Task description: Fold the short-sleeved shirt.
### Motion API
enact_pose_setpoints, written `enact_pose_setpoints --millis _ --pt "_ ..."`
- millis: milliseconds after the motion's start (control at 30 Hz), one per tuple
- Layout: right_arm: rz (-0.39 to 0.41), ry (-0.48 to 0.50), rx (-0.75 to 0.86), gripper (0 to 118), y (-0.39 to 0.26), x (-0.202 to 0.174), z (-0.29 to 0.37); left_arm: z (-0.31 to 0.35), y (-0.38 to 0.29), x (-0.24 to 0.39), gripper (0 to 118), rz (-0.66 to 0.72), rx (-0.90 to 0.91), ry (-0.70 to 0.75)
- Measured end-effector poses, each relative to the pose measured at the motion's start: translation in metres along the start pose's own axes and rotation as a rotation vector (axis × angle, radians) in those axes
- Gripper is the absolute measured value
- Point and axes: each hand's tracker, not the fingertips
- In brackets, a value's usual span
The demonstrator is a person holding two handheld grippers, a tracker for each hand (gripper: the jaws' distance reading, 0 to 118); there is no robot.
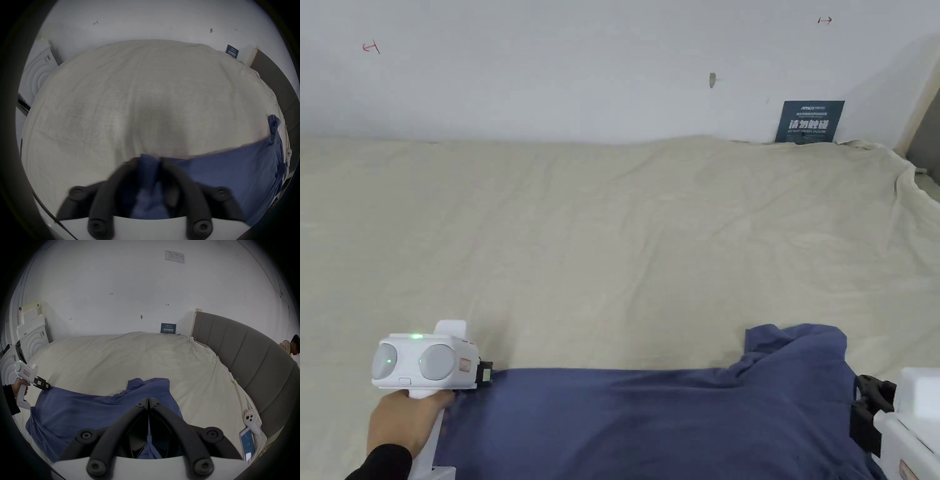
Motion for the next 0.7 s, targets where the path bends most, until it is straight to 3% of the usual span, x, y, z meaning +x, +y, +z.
enact_pose_setpoints --millis 33,200,300,367,433,533,700 --pt "-0.005 0.003 -0.012 0 0.001 0.004 -0.005 0.001 0.0 0.001 5 0.005 -0.003 -0.041" --pt "-0.108 0.057 -0.115 0 0.011 0.036 -0.043 0.034 -0.008 0.0 2 0.017 0.137 -0.052" --pt "-0.109 0.062 -0.176 5 0.023 0.053 -0.078 0.069 -0.011 -0.003 2 0.021 0.189 -0.096" --pt "-0.13 0.067 -0.2 41 0.029 0.061 -0.099 0.089 -0.011 -0.003 2 0.036 0.201 -0.128" --pt "-0.138 0.061 -0.265 87 0.033 0.065 -0.125 0.103 -0.012 -0.003 2 0.044 0.212 -0.143" --pt "-0.144 0.047 -0.321 90 0.034 0.068 -0.159 0.114 -0.012 0.001 2 0.045 0.222 -0.151" --pt "-0.047 -0.022 -0.423 84 0.026 0.062 -0.2 0.114 -0.015 0.002 2 0.05 0.22 -0.158"
